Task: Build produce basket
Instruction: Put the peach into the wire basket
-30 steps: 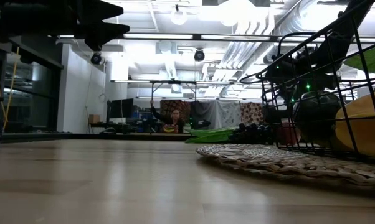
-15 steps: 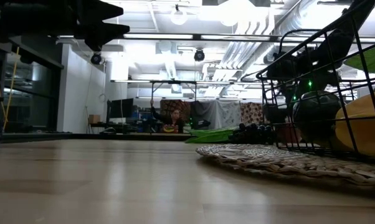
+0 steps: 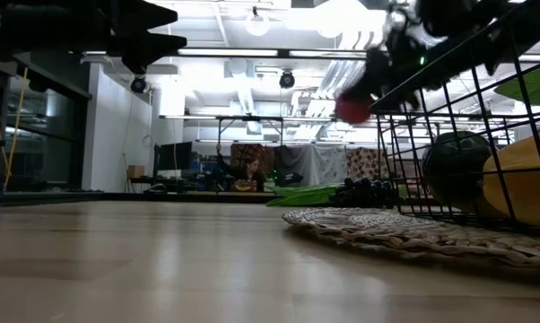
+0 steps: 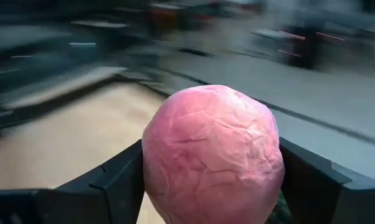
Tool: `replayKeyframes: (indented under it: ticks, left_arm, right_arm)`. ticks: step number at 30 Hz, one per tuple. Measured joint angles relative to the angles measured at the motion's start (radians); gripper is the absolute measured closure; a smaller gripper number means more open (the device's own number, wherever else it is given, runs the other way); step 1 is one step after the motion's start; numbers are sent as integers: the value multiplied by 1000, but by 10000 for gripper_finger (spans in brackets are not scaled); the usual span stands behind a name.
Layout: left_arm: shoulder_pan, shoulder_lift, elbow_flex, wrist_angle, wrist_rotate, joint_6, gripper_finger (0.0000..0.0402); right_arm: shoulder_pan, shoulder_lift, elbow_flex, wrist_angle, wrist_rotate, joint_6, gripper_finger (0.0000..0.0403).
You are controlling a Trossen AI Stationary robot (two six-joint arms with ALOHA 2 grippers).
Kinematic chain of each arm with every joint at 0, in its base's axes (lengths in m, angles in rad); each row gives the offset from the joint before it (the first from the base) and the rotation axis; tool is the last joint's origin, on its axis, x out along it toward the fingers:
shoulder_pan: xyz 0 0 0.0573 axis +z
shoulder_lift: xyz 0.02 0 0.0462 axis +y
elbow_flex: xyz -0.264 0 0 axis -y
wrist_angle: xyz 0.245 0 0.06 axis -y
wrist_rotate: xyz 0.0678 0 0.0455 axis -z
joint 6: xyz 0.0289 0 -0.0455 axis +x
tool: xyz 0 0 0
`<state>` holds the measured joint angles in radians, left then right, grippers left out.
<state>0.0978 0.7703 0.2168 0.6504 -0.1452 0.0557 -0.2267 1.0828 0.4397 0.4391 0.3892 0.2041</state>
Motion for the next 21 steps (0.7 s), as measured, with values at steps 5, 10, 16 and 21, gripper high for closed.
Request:
replayKeyframes:
  ticks: [5,10,16,21]
  left_arm:
    - [0,0,0,-3,0,-18,76]
    - [0,0,0,-3,8,-18,76]
    - [0,0,0,-3,7,-18,76]
    - [0,0,0,-3,5,-18,76]
  right_arm:
    - [91,18,0,154,-388,-122,111]
    - [150,14,0,216,-529,-184,106]
    - [148,13,0,211,-505,-186,105]
    - [148,13,0,209,-505,-186,105]
